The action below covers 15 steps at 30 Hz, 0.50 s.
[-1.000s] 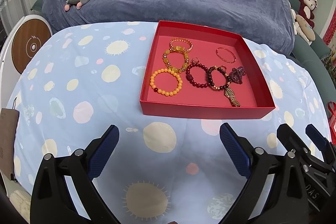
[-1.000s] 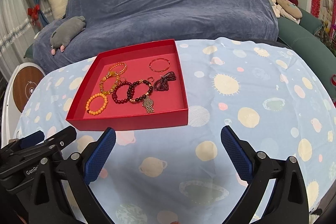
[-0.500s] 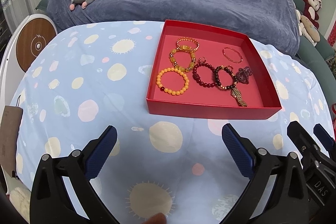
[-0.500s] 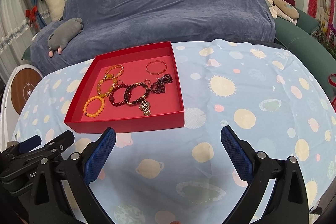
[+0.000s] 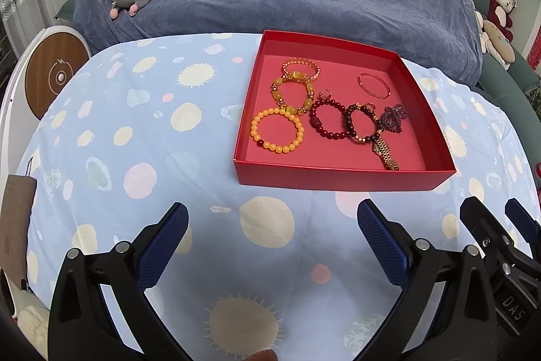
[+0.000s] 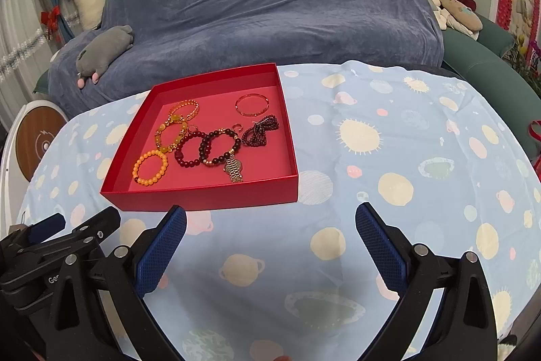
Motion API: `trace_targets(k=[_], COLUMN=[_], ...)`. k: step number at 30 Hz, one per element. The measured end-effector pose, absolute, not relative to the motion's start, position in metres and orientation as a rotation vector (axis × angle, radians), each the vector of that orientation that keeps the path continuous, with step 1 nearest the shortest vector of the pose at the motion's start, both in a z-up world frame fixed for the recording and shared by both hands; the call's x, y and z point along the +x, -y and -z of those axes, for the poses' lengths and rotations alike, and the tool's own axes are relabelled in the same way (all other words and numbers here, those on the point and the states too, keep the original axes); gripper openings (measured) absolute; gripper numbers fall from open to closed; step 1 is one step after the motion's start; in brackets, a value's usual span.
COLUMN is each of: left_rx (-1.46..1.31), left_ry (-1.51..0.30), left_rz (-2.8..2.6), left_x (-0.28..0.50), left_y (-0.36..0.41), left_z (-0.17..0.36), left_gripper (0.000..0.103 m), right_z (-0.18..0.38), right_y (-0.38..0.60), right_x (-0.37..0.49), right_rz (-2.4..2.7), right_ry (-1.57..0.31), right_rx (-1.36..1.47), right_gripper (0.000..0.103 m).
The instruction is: Organize jewelry
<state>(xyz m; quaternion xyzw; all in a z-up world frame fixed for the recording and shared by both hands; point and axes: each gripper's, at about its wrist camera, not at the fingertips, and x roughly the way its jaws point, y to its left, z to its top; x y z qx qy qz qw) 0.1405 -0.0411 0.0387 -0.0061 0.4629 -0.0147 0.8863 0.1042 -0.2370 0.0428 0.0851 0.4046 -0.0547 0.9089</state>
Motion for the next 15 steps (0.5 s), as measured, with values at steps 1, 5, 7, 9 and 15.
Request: trace_targets(k=[1, 5, 7, 9, 15], left_rx=[-0.011, -0.008, -0.009, -0.009, -0.011], left_ry=[-0.960, -0.955, -0.952, -0.949, -0.945], left_rz=[0.030, 0.025, 0.024, 0.022, 0.015], left_x=[0.1404, 0.1406, 0.1405, 0.1411, 0.1424], left_y=[0.0415, 0.0429, 0.0431, 0.0431, 0.0422], left_z=[-0.0388, -0.0395, -0.0409, -0.0415, -0.0434], left_gripper=[0.096, 0.096, 0.096, 0.096, 0.096], right_z=[-0.0428, -0.0428, -0.0429, -0.0427, -0.0415], right_y=[0.2369, 0.2369, 0.2369, 0.2364, 0.2358], right_x=[0.1043, 0.1043, 0.1042, 0.1043, 0.1058], right_rz=[0.112, 0.112, 0.111, 0.112, 0.109], right_ry=[-0.835, -0.835, -0.834, -0.834, -0.832], right_rx=[0.175, 0.175, 0.175, 0.173, 0.170], right_gripper=[0.096, 0.096, 0.096, 0.096, 0.096])
